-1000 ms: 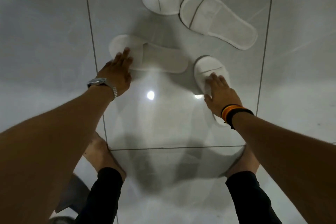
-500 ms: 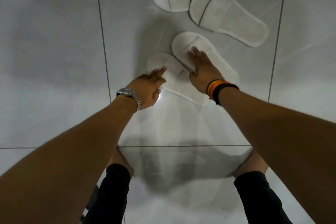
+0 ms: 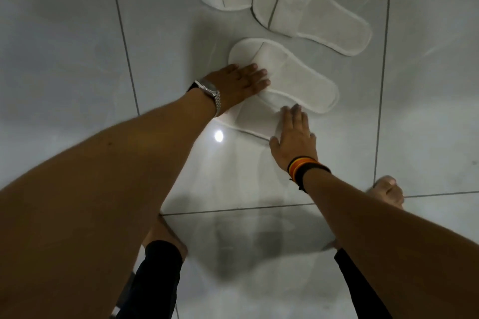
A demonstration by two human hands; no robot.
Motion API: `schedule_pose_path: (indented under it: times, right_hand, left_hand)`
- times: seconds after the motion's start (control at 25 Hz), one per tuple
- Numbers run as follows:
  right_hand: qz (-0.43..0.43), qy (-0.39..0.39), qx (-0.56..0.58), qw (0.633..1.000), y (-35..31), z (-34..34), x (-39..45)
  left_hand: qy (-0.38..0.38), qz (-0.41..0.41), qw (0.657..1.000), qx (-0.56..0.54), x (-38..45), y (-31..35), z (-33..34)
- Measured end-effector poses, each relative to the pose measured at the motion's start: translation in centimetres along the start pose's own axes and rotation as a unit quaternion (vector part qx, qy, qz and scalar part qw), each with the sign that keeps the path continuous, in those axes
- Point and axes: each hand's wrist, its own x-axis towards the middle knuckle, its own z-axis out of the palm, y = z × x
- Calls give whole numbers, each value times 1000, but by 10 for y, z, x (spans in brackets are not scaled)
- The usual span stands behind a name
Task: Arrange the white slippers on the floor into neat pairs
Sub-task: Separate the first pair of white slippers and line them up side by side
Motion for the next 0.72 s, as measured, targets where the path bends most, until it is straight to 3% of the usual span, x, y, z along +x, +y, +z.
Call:
schedule_pose_path:
  times: [0.32, 0.4, 0.52, 0.72]
  right_hand:
    - [-49, 25, 42, 998, -27, -17, -13]
    - [-23, -15, 85, 996, -40, 1, -33]
    - [5, -71, 123, 990, -54, 30, -48]
    - [-47, -23, 52, 997, -60, 33, -26]
  left_hand:
    - [25, -222, 964, -141, -38, 60, 32]
    - [29, -232, 960, -153, -45, 71, 32]
    - [102, -209, 962, -142, -58, 66, 37]
    - [80, -152, 962, -211, -74, 36, 66]
